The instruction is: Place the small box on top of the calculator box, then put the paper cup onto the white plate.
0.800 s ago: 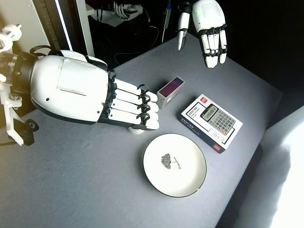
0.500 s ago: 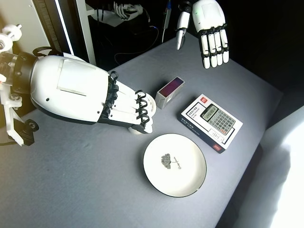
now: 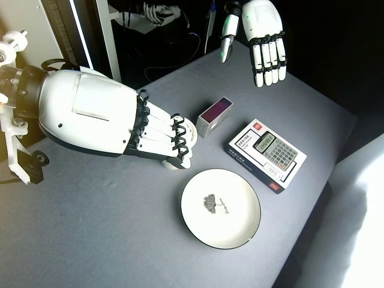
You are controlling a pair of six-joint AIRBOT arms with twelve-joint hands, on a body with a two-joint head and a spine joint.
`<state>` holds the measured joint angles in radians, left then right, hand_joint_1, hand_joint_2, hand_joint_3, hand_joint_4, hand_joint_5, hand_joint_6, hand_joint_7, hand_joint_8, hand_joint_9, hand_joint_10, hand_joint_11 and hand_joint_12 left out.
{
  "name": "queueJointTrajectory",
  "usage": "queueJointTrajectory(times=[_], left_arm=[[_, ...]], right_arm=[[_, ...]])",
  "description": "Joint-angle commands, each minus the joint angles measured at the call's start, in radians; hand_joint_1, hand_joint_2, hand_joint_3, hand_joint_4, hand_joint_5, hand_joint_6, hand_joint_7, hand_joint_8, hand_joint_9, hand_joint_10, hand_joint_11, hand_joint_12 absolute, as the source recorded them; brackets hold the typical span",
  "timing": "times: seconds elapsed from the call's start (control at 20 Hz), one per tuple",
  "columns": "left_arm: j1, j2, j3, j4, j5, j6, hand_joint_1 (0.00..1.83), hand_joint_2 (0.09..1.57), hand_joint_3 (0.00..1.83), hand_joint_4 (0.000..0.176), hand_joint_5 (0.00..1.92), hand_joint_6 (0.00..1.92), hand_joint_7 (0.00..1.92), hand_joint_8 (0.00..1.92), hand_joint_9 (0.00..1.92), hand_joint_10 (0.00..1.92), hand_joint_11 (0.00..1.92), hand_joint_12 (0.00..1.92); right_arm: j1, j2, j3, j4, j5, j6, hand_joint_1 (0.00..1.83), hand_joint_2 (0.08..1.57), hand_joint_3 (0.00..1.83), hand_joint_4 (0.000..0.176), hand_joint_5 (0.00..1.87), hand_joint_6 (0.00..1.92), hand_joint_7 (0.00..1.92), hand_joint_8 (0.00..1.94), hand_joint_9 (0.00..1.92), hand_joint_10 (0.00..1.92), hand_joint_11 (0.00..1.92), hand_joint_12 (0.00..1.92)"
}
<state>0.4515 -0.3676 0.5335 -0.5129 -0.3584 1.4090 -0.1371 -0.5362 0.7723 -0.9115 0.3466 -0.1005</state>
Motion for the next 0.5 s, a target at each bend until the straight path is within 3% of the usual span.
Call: queueJointTrajectory(times=[0.0,0.1,0.25,0.45], left_arm=[[-0.013,-0.009,-0.005,-0.008,-0.108,0.006,0.41,1.01,0.0,0.0,0.13,0.0,0.14,0.0,0.14,0.0,0.0,0.38],[0.009,-0.045,-0.013,-0.043,-0.155,0.022,0.62,0.99,0.0,0.0,0.11,0.0,0.12,0.0,0.11,0.0,0.0,0.3],[0.027,-0.106,-0.043,-0.2,-0.229,0.144,0.82,0.97,0.0,0.0,0.11,0.0,0.12,0.0,0.1,0.0,0.0,0.32],[0.035,-0.171,-0.075,-0.367,-0.284,0.282,0.91,1.0,0.0,0.0,0.06,0.0,0.08,0.0,0.08,0.0,0.0,0.3]], right_arm=[[0.014,0.012,-0.004,0.032,0.072,0.008,0.0,1.36,0.0,0.0,0.25,0.0,0.25,0.0,0.23,0.0,0.0,0.6],[0.014,0.012,-0.004,0.032,0.072,0.008,0.0,1.36,0.0,0.0,0.25,0.0,0.24,0.0,0.21,0.0,0.0,0.62],[0.014,0.012,-0.005,0.032,0.072,0.008,0.0,1.36,0.0,0.0,0.25,0.0,0.24,0.0,0.21,0.0,0.0,0.59],[0.014,0.012,-0.006,0.032,0.071,0.008,0.0,1.36,0.0,0.0,0.24,0.0,0.23,0.0,0.19,0.0,0.0,0.54]])
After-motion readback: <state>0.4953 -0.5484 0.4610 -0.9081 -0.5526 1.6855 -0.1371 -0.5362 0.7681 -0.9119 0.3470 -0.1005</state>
